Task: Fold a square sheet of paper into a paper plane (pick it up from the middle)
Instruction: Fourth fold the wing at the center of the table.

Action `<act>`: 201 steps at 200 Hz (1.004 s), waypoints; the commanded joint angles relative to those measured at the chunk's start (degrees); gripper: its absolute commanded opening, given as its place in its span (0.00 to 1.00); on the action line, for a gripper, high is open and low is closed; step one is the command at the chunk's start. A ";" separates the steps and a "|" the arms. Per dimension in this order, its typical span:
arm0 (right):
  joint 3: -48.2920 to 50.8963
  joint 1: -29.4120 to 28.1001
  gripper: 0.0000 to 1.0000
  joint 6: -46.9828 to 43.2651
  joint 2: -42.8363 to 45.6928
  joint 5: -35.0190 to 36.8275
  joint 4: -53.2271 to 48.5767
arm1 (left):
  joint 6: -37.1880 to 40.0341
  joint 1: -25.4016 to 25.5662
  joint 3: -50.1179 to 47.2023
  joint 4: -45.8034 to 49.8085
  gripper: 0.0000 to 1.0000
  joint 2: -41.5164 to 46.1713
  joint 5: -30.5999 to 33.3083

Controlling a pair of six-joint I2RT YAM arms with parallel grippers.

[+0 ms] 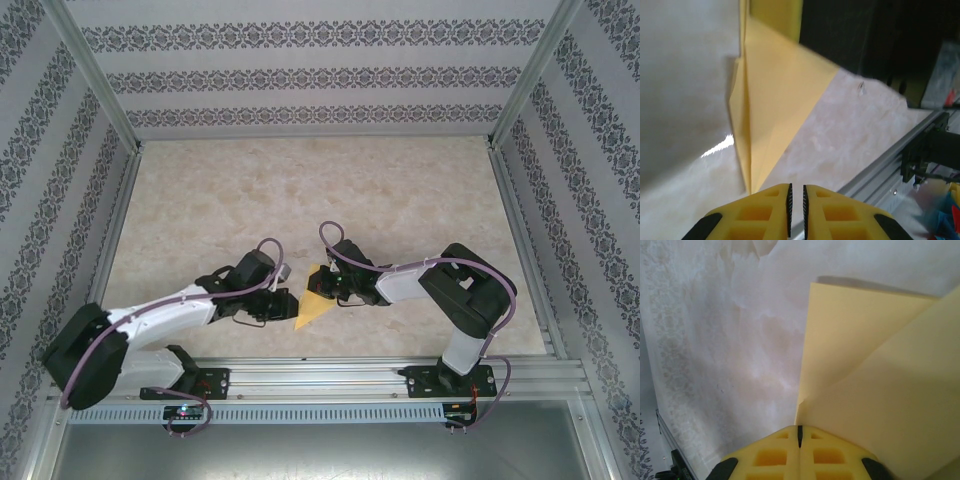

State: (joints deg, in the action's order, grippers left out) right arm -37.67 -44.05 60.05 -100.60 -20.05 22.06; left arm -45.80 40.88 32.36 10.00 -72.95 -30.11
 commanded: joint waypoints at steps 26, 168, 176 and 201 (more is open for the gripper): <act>1.61 0.00 0.06 -0.59 -2.53 5.90 -9.33 | 0.88 -0.01 2.34 -13.01 0.17 -10.18 0.07; -1.49 6.87 0.09 -8.88 8.77 1.22 -10.08 | 2.93 -0.19 0.02 -3.58 0.06 -18.47 7.87; -1.61 6.66 0.08 -9.36 9.61 0.42 -10.11 | 3.09 -0.19 0.07 -3.86 0.05 -18.62 7.67; 0.57 4.06 0.08 -7.28 10.97 0.19 -7.39 | 3.09 -0.18 0.06 -4.61 0.05 -19.32 7.04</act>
State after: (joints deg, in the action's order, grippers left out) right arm -38.04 -37.58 53.82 -91.24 -19.42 14.11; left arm -44.58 40.66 34.83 -3.31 -90.30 -27.75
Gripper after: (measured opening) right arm 0.086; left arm 0.060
